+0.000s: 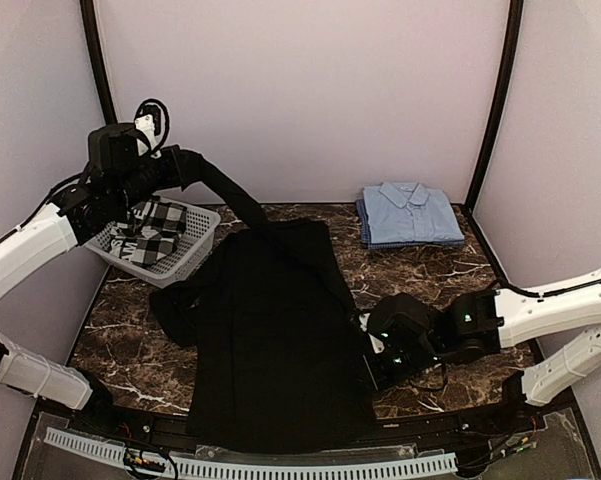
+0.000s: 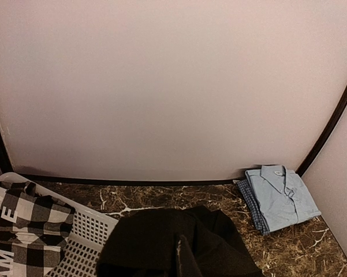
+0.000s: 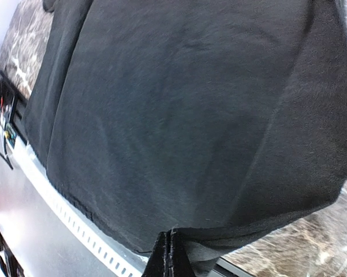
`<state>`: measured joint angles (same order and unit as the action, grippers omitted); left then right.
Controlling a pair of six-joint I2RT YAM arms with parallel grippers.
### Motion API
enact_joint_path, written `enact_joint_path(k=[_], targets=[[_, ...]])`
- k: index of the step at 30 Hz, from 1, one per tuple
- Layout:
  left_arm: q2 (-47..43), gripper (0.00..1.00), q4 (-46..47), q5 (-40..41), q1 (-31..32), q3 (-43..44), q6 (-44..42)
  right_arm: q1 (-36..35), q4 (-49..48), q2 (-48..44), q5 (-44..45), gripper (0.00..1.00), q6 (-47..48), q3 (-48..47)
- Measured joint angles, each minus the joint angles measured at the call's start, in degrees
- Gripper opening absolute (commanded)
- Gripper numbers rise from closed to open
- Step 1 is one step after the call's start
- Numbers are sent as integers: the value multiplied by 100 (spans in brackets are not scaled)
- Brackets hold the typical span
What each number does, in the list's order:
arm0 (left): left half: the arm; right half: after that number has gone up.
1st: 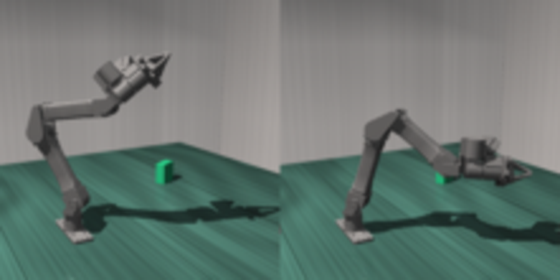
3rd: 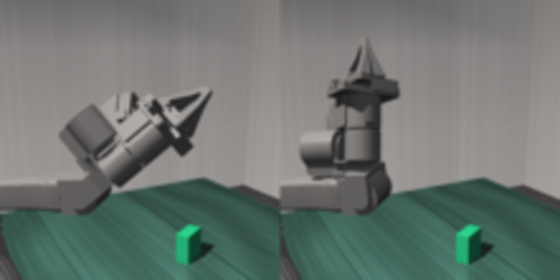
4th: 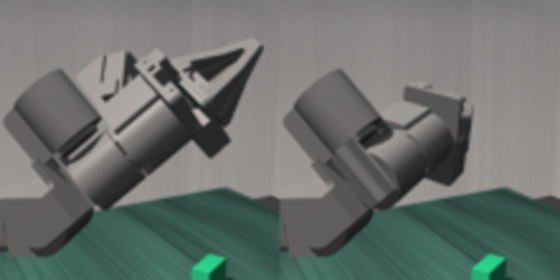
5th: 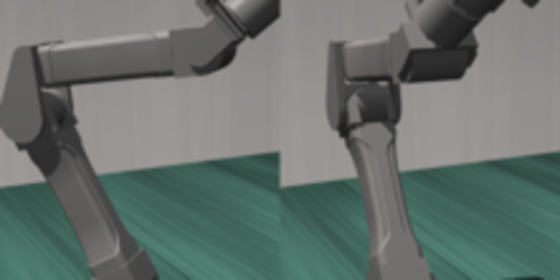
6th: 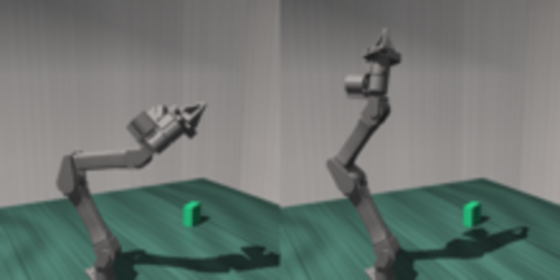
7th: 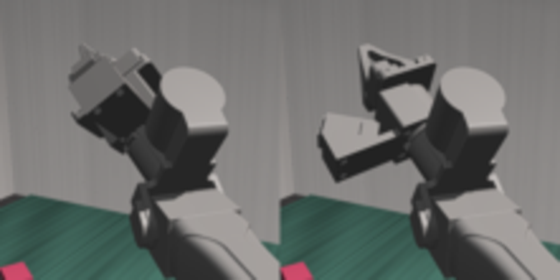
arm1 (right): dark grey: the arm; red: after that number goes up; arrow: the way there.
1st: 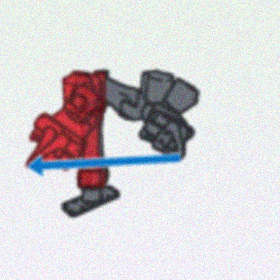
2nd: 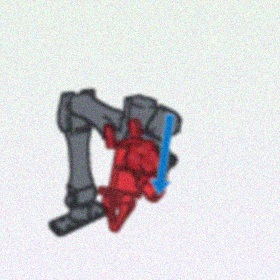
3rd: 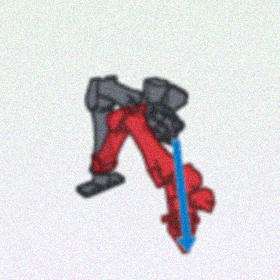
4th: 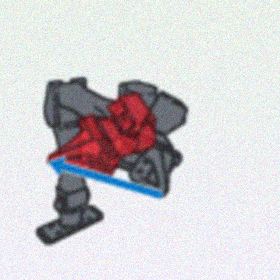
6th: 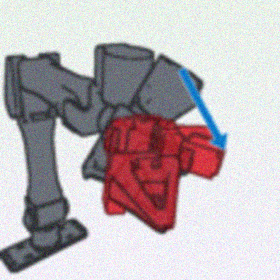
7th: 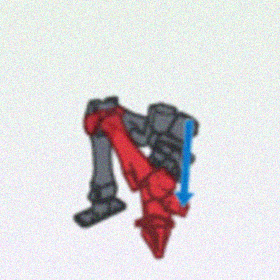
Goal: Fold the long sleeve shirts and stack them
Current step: Pick up the corner of the shirt from the center of the board, then fold the flattened shirt at the center of the board.
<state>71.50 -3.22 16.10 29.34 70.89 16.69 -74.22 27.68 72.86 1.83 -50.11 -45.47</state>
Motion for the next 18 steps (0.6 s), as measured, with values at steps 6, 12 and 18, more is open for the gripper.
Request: enact_joint_path(k=[6, 12, 18], targets=[[-227, 0, -33, 225, -26, 0, -131, -57, -363, 422, -442, 0, 313, -81], [-450, 0, -33, 420, -26, -2, -267, -72, -531, 640, -636, 0, 494, -92], [-466, 0, -35, 433, -26, -44, -284, -76, -656, 896, -752, 0, 614, -192]])
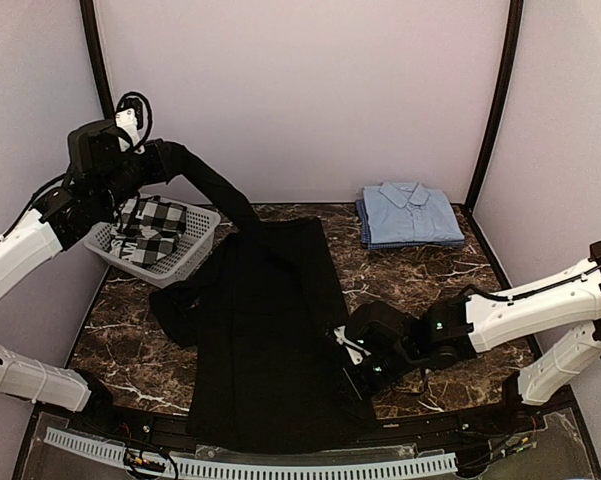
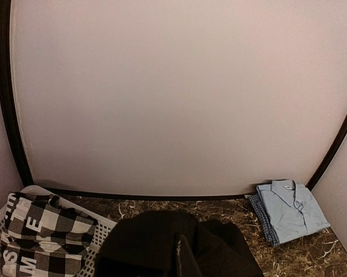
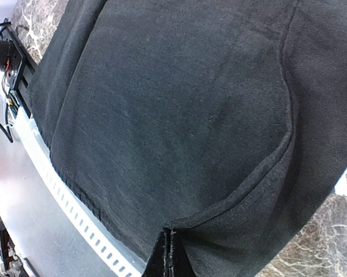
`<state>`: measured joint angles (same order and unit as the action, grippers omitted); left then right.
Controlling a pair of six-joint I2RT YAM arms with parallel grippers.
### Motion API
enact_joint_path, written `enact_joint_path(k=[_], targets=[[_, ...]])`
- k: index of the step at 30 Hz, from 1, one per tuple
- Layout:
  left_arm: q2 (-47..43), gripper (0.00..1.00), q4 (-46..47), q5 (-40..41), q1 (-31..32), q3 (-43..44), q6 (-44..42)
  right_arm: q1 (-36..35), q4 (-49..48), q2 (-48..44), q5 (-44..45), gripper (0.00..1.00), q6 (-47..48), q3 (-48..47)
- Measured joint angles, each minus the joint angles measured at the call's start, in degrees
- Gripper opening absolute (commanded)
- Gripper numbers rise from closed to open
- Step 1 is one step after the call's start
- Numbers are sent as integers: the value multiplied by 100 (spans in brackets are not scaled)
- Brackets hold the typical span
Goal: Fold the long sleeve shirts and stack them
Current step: Fold the flattened shirt at the center of the board.
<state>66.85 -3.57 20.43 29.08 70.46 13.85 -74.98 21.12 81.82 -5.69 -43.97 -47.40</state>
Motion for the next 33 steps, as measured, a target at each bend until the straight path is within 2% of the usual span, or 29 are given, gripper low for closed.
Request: enact_joint_path(k=[3, 9, 13, 25, 33], targets=[[11, 0, 0, -39, 0, -48, 4, 0, -31, 111, -48, 0, 42, -28], [146, 0, 7, -448, -4, -157, 31, 2, -4, 166, -66, 40, 192, -120], [219, 0, 33, -1008, -4, -304, 57, 96, 114, 160, 2, 53, 334, -363], [251, 0, 240, -3322, -4, -1266, 555, 1749, -59, -24, 164, 53, 730, -944], [667, 0, 402, -4817, 212, -1644, 868, 2415, -566, 297, 127, 53, 763, -1187]])
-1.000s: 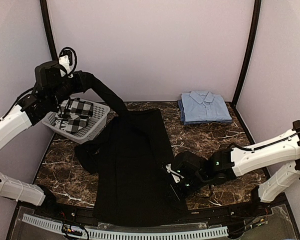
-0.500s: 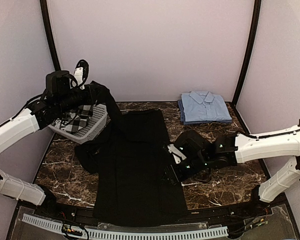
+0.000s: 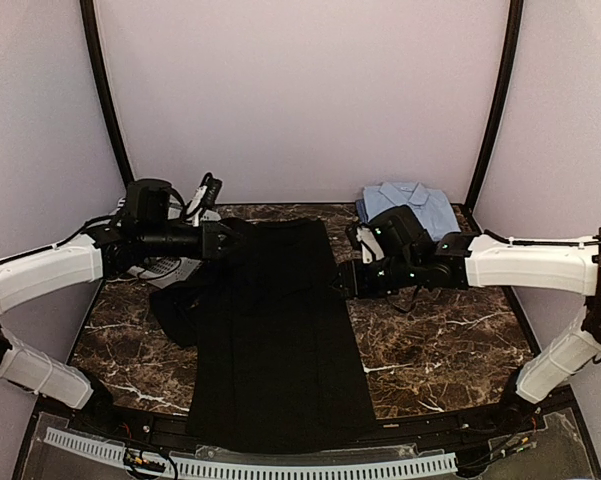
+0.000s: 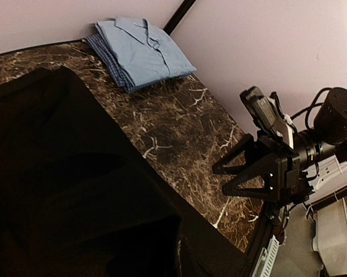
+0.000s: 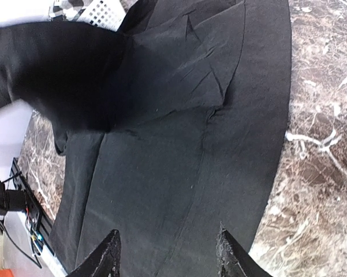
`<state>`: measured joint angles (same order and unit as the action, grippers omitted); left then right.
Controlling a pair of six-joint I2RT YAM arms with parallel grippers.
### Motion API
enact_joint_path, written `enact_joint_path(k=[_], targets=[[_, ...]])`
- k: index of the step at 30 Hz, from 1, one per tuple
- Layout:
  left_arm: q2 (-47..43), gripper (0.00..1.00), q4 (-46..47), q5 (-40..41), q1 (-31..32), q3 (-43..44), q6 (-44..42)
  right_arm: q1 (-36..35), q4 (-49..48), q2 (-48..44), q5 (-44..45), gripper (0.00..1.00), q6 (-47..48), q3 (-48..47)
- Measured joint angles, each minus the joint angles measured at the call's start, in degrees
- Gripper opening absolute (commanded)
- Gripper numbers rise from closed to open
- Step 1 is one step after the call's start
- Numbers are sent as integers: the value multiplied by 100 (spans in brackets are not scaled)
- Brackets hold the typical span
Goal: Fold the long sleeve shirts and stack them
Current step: Fold the flattened shirt at the center of the board.
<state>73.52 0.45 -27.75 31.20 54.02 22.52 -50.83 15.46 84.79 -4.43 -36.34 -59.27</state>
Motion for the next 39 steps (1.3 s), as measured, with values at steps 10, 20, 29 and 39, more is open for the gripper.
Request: enact_joint_path(k=[10, 20, 29, 39], targets=[[1399, 0, -345, -898, 946, 452, -94, 114, -238, 33, 90, 54, -42, 87], [2514, 6, -848, -1300, 1530, 1145, -345, 151, -216, -114, 210, 54, -122, 575], [2979, 59, -1137, -1519, 1847, 1423, -505, 151, -219, -118, 125, 55, -125, 811], [2514, 59, -1093, -737, 1803, 1394, -297, 96, -210, -101, -201, 50, 26, 935]])
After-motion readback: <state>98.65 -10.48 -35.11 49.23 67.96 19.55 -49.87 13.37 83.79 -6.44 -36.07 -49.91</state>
